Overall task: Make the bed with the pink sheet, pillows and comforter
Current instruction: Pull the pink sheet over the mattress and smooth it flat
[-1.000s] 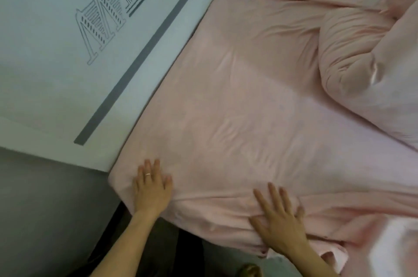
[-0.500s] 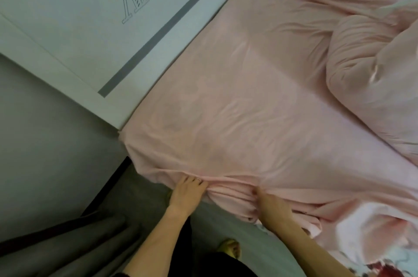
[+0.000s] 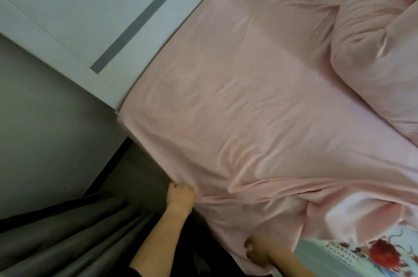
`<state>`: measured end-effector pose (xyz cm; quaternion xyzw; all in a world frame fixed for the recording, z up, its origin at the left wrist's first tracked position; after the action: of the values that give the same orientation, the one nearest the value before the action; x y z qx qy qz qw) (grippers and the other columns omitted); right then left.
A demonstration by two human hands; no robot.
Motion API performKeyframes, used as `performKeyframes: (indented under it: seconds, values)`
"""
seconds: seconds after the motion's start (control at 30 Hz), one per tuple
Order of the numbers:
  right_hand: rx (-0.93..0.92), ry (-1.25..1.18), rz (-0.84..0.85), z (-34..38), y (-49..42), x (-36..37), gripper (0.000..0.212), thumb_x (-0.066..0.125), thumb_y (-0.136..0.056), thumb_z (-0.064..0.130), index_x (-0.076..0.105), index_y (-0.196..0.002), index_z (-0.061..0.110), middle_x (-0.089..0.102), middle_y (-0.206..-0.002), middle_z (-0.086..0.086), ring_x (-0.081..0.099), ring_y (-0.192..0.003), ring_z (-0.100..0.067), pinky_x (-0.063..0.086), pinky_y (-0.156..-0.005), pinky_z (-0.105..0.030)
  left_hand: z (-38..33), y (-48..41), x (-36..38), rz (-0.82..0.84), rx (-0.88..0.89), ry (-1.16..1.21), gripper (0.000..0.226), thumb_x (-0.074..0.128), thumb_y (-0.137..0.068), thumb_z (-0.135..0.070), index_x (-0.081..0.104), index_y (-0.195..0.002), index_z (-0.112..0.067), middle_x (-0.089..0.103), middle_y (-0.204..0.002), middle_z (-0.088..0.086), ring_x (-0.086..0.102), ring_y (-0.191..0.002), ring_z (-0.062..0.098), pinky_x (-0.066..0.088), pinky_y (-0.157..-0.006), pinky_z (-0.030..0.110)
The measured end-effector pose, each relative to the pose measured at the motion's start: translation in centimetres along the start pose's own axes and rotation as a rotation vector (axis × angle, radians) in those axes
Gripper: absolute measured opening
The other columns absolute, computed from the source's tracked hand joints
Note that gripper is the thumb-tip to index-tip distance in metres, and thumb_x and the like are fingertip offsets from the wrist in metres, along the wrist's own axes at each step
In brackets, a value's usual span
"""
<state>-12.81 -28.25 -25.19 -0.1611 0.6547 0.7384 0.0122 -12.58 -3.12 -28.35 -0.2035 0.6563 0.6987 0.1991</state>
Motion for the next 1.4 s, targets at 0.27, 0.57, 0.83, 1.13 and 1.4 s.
performKeyframes:
  seconds: [0.27, 0.57, 0.83, 1.13, 1.4]
  values:
    - [-0.197, -0.033, -0.576, 4.0, -0.4, -12.1, 0.052, 0.053, -0.092, 0.042, 0.042, -0.140, 0.025, 0.046, -0.136, -0.004, 0.047, -0.123, -0.028, 0.046, -0.098, -0.041, 1.4, 0.1, 0.8, -0.075, -0.162, 0.772, 0.028, 0.044, -0.094, -0.043, 0.052, -0.115, -0.027, 0.051, -0.123, 0.000, 0.052, -0.102, 0.019, 0.046, -0.087, 0.037]
    - [-0.378, 0.225, -0.600, 16.3, -5.4, -18.1, 0.065, 0.049, -0.093, 0.050, 0.030, -0.149, 0.025, 0.033, -0.148, -0.002, 0.039, -0.131, -0.026, 0.042, -0.106, -0.039, 12.5, -2.9, -1.5, -0.315, -0.613, 1.818, 0.060, 0.048, -0.099, -0.038, 0.024, -0.150, -0.017, 0.031, -0.152, 0.009, 0.039, -0.134, 0.031, 0.038, -0.105, 0.044]
    - [-0.491, 0.389, -0.620, 27.3, -8.8, -23.2, 0.068, 0.050, -0.093, 0.054, 0.024, -0.151, 0.032, 0.032, -0.148, -0.001, 0.040, -0.129, -0.023, 0.045, -0.105, -0.035, 22.9, -7.3, -1.3, -0.568, -0.678, 1.928, 0.053, 0.039, -0.102, -0.037, 0.025, -0.152, -0.027, 0.031, -0.155, 0.008, 0.038, -0.137, 0.031, 0.035, -0.108, 0.046]
    - [-0.508, 0.293, -0.648, 29.9, -10.9, -24.8, 0.046, 0.050, -0.091, 0.057, 0.042, -0.129, 0.032, 0.045, -0.133, 0.005, 0.050, -0.113, -0.013, 0.050, -0.093, -0.028, 24.0, -10.4, -2.7, -0.553, -0.470, 1.882, 0.068, 0.057, -0.075, -0.075, 0.056, -0.125, -0.029, 0.062, -0.122, -0.004, 0.060, -0.109, 0.019, 0.050, -0.094, 0.040]
    - [-0.652, 0.324, -0.724, 31.0, -8.9, -27.8, 0.050, 0.047, -0.096, 0.052, 0.042, -0.139, 0.027, 0.042, -0.142, 0.005, 0.042, -0.127, -0.015, 0.045, -0.102, -0.030, 26.3, -12.0, -3.6, -0.734, -0.759, 1.648, 0.038, 0.050, -0.092, -0.052, 0.064, -0.103, -0.019, 0.068, -0.103, 0.006, 0.064, -0.093, 0.026, 0.052, -0.086, 0.040]
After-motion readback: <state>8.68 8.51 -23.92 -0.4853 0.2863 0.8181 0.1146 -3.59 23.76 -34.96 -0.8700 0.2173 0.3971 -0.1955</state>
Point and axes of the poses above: each hand's wrist, its own y-axis away from the middle knuckle, its own x-axis out of the palm, z = x × y, the point moved 2 cm from there along -y, towards the middle knuckle
